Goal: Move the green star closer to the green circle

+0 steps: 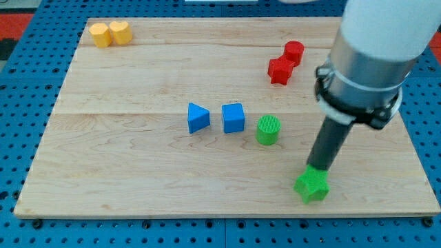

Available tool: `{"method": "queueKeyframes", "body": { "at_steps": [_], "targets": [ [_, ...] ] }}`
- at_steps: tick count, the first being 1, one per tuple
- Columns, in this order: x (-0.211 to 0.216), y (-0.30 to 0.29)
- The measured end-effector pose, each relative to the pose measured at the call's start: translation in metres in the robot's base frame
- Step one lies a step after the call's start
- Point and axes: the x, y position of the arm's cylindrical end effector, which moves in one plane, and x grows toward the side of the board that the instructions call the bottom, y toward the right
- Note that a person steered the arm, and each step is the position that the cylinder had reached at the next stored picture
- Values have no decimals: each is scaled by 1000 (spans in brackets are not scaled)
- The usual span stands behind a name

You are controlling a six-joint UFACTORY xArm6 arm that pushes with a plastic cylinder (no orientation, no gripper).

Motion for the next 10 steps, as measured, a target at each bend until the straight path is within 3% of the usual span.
{"method": "queueKeyframes", "body": {
  "at_steps": [1,2,3,5,8,10],
  "targets": [
    [14,9],
    [26,74],
    [58,73],
    [57,67],
    [58,-28],
    [52,-151]
  ]
}}
